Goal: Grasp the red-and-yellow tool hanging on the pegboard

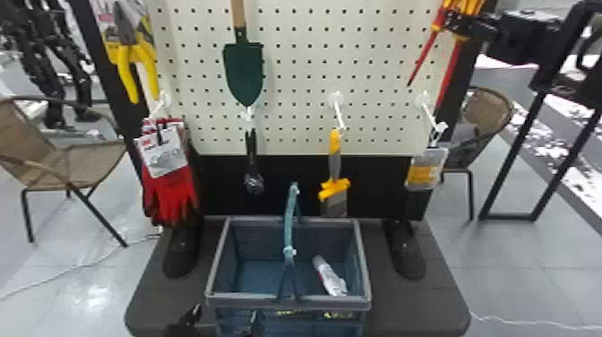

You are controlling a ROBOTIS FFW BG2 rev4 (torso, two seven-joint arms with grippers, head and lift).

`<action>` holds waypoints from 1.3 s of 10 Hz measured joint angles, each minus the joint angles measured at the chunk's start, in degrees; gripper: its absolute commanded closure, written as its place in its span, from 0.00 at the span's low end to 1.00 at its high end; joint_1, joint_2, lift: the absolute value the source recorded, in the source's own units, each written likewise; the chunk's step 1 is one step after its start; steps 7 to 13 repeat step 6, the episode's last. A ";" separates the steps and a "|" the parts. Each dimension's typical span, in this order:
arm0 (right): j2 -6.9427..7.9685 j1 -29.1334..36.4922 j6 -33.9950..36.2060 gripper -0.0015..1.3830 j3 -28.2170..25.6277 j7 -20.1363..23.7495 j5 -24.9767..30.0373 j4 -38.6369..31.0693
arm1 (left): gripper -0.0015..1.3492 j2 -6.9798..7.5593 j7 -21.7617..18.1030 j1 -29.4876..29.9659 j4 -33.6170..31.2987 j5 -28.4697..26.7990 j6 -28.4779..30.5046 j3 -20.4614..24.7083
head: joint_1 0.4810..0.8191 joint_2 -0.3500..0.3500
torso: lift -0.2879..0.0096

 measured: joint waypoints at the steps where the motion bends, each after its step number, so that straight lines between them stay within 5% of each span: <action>1: 0.02 0.00 -0.01 0.93 -0.01 0.00 -0.01 0.10 | 0.12 0.01 0.00 0.03 0.00 0.00 -0.04 0.00 | 0.20 0.50 | 0.63; 13: 0.11 0.10 -0.08 0.93 -0.01 0.00 -0.32 0.27 | 0.12 0.01 -0.02 0.04 0.00 0.00 -0.16 0.00 | 0.20 0.50 | 0.63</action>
